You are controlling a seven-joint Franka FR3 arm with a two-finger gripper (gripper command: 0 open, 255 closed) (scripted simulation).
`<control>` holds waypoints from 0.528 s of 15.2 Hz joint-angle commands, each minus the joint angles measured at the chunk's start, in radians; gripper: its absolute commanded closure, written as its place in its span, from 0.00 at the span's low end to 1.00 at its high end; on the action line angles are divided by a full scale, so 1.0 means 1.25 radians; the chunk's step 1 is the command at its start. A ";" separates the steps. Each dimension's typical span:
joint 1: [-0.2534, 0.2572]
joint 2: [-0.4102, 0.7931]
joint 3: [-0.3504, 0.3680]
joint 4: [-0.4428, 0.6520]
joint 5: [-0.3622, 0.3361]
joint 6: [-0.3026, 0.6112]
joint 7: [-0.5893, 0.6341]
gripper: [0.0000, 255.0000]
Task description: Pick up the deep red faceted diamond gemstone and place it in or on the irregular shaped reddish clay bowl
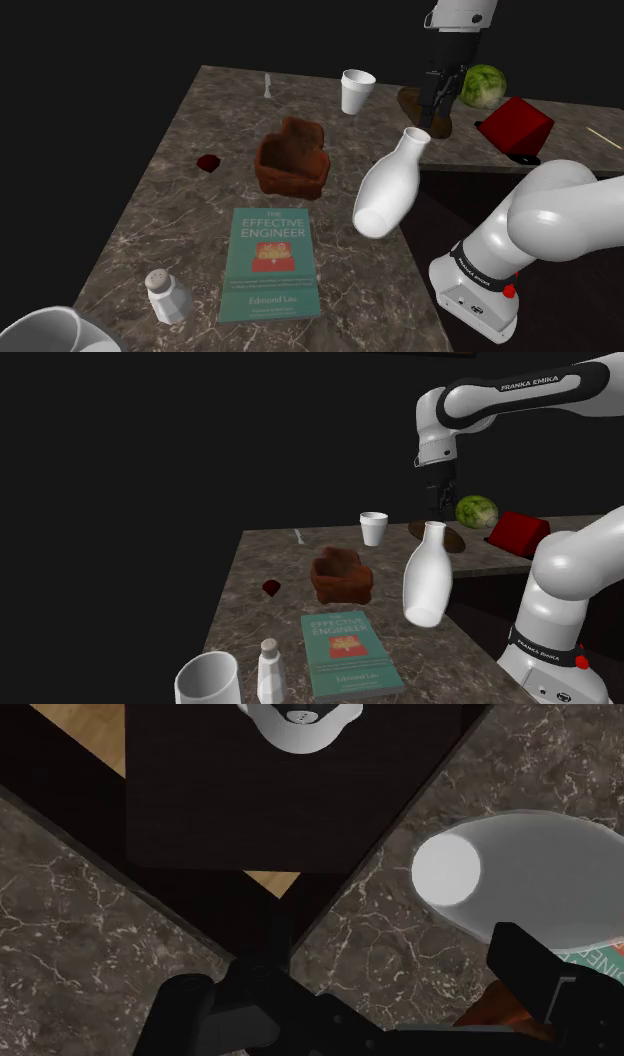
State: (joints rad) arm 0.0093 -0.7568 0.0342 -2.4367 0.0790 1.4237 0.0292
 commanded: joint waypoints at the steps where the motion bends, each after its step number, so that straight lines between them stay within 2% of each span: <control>1: 0.000 0.000 0.000 0.000 0.000 0.000 0.000 0.00; 8: 0.034 0.141 0.083 0.023 0.053 0.163 0.063 0.00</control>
State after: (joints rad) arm 0.0477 -0.6124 0.1247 -2.4239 0.1389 1.6023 0.0979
